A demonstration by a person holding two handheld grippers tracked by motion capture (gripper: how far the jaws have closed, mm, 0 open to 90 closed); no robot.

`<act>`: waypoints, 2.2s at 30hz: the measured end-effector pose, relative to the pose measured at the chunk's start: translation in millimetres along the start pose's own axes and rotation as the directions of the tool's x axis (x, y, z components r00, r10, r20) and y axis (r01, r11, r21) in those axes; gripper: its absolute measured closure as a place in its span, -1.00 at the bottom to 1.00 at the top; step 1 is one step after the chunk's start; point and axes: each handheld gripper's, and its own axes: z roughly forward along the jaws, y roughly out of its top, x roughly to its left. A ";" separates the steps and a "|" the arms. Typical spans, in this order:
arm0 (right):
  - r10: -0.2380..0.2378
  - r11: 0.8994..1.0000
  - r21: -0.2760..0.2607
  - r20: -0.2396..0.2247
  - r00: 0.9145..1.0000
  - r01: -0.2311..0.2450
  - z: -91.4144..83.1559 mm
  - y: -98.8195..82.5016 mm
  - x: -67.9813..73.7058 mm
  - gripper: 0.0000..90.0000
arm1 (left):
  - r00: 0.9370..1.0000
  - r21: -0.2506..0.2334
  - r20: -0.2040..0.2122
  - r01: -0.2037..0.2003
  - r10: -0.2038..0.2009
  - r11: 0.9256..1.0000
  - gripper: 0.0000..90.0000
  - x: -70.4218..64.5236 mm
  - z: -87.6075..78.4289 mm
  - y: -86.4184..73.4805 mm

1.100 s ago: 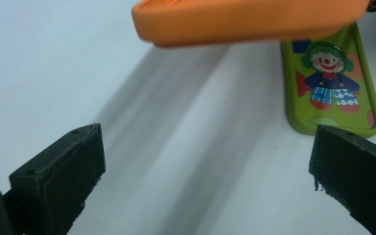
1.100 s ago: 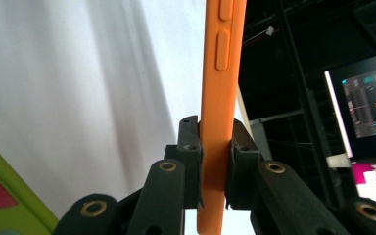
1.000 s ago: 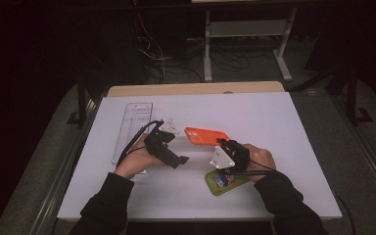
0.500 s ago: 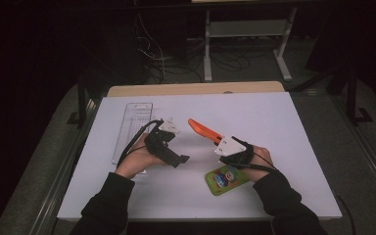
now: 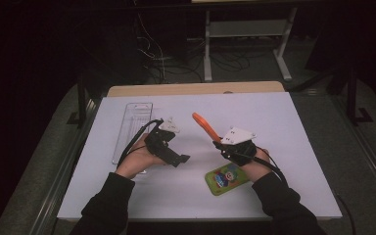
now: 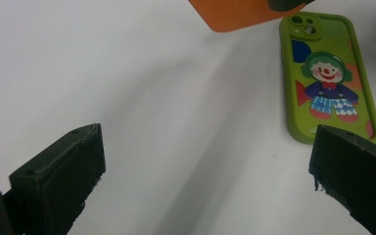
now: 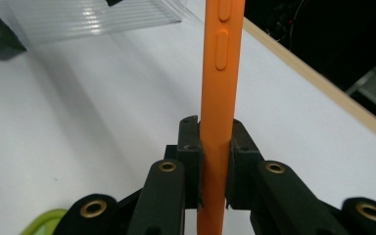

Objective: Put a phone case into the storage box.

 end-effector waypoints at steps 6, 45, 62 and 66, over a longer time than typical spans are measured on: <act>0.086 0.996 -0.004 -0.041 0.995 -0.086 2.6 -3.5 -9.0 0.74 | 1.000 -0.004 -0.006 -0.001 0.001 1.000 -1.00 0.6 -1.1 -0.2; 0.271 0.958 -0.056 -0.136 0.953 -0.281 -2.0 -2.4 -17.9 0.74 | 0.992 -0.201 0.085 0.111 -0.095 0.973 -1.00 15.9 -10.6 49.5; 0.263 0.958 -0.073 -0.169 0.950 -0.278 -0.2 1.9 -10.1 0.74 | 0.983 -0.273 0.139 0.157 -0.122 0.949 -1.00 17.6 6.3 68.5; 0.256 0.958 -0.081 -0.184 0.949 -0.274 -0.8 3.9 -6.6 0.74 | 0.979 -0.274 0.145 0.177 -0.142 0.945 -1.00 15.8 10.6 69.0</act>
